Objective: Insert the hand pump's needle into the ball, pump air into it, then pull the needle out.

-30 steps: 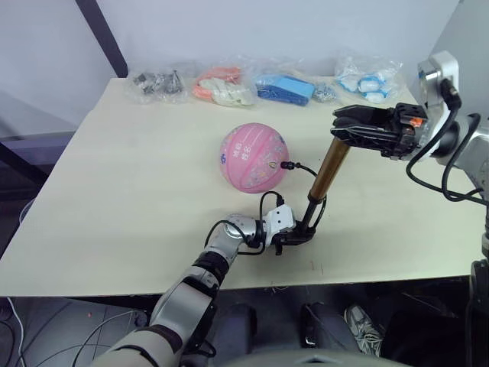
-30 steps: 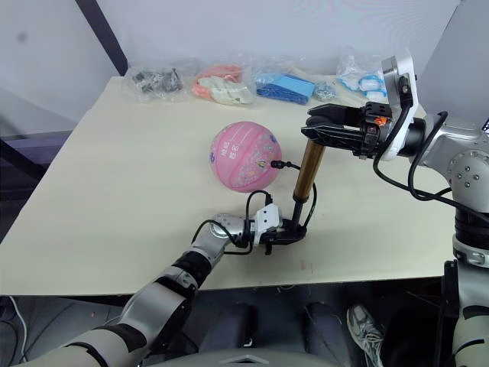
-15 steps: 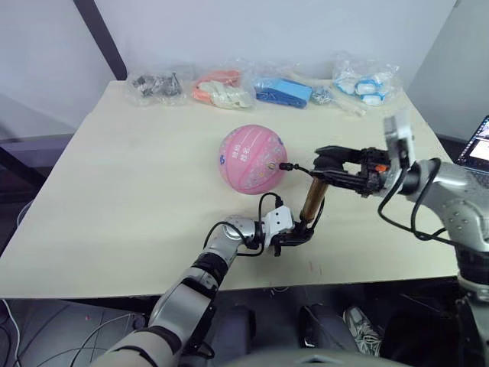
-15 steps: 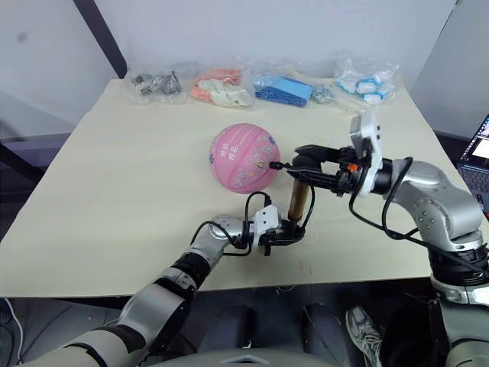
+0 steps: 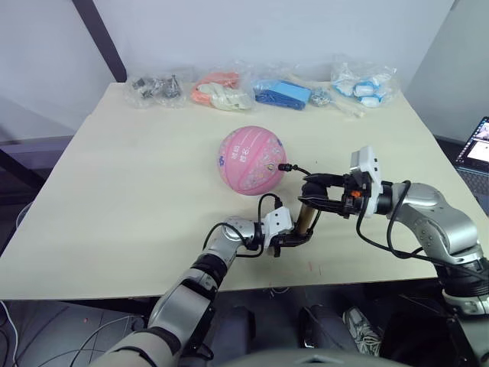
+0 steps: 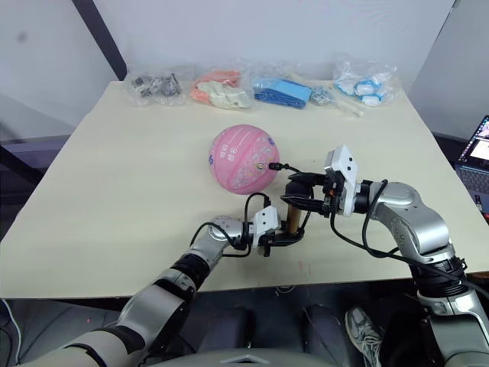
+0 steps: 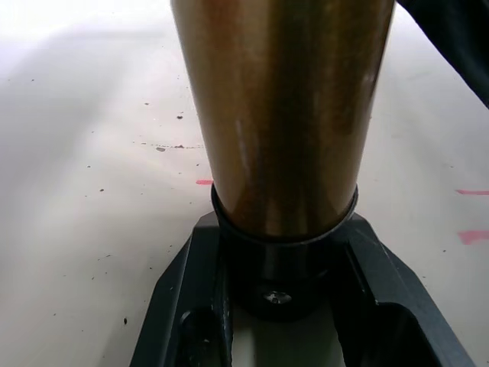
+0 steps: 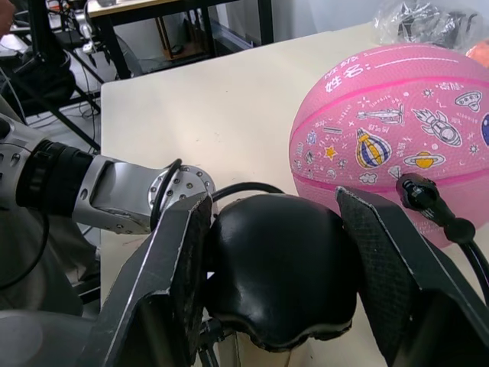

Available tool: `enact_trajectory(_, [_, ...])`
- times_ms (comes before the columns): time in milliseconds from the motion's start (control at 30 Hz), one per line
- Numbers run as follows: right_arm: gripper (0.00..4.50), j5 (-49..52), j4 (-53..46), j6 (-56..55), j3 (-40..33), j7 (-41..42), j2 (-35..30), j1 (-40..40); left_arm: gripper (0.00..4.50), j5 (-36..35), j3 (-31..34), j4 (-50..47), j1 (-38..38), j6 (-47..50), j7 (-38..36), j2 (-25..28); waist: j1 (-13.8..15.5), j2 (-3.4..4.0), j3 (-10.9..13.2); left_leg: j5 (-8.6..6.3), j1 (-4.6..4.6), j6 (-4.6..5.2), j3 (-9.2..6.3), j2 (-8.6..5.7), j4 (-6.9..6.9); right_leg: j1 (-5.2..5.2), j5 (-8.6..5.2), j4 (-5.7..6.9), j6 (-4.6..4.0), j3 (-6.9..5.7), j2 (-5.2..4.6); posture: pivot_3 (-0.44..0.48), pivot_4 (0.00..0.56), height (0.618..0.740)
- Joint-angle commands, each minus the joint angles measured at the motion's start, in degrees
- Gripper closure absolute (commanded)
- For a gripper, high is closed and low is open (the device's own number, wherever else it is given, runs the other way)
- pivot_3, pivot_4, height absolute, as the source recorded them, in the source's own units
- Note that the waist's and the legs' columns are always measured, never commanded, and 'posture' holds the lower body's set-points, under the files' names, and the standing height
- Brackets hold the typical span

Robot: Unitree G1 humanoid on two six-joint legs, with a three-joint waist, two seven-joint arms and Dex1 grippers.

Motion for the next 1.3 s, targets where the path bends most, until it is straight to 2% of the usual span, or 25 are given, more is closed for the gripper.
enact_trajectory(33, [2.41, 3.0, -0.5, 5.4, -2.2, 1.3, -2.6, -1.9, 3.38, 3.9, -1.7, 5.3, 3.0, 3.3, 0.0, 2.1, 0.0, 0.03, 0.0, 0.00, -0.01, 0.00, -0.01, 0.01, 0.00, -0.01, 0.00, 0.00, 0.00, 0.00, -0.01, 0.000, 0.150, 0.740])
enact_trajectory(333, [2.41, 14.9, -2.5, 15.2, -12.7, 2.0, -8.3, -12.3, 3.38, 3.9, -1.7, 5.5, 3.0, 3.3, -0.2, 2.0, 0.6, 0.23, 0.6, 0.00, -0.25, 0.00, -0.01, -0.16, 0.00, -0.08, 0.14, -0.03, -0.21, -0.01, -0.13, 0.000, 0.150, 0.740])
enact_trajectory(633, [2.41, 20.6, 1.0, 17.3, -19.6, -2.2, -9.6, -20.9, 3.38, 4.0, -1.8, 5.5, 3.0, 3.3, -0.4, 2.0, 0.6, 0.26, 0.9, 0.00, -0.26, 0.01, 0.04, -0.17, 0.01, -0.13, 0.03, -0.02, -0.01, 0.03, -0.15, 0.000, 0.150, 0.740])
enact_trajectory(733, [2.41, 20.2, 0.7, 16.6, -18.8, -2.7, -8.9, -19.8, 3.38, 4.0, -1.8, 5.4, 3.1, 3.3, -0.4, 2.0, 0.6, 0.24, 0.9, 0.00, -0.26, 0.01, 0.01, -0.15, 0.01, -0.13, 0.03, -0.02, -0.02, 0.02, -0.13, 0.000, 0.150, 0.740])
enact_trajectory(933, [2.41, 12.7, -1.9, 11.1, -11.3, -0.1, -8.5, -11.2, 3.38, 4.0, -1.9, 5.5, 3.1, 3.3, -0.2, 2.0, 0.5, 0.19, 0.8, 0.00, -0.20, 0.01, 0.02, -0.15, 0.01, -0.08, 0.02, -0.02, 0.01, 0.02, -0.12, 0.000, 0.150, 0.740])
enact_trajectory(1067, [2.41, 5.3, -2.0, 3.8, -3.4, -1.0, -4.7, -4.7, 3.38, 4.0, -1.9, 5.5, 3.2, 3.4, -0.2, 2.0, 0.1, -0.05, 0.4, 0.00, -0.07, 0.00, 0.00, -0.06, 0.00, 0.00, 0.00, -0.02, 0.02, 0.01, -0.04, 0.000, 0.150, 0.740])
enact_trajectory(1300, [2.41, -2.0, 0.2, -1.9, 3.2, -1.5, -1.5, 0.6, 3.38, 4.0, -1.9, 5.5, 3.1, 3.5, 0.0, 2.0, -0.1, -0.10, 0.2, 0.00, 0.12, 0.00, 0.02, 0.19, 0.00, 0.13, 0.00, -0.02, 0.01, 0.00, 0.01, 0.000, 0.150, 0.740])
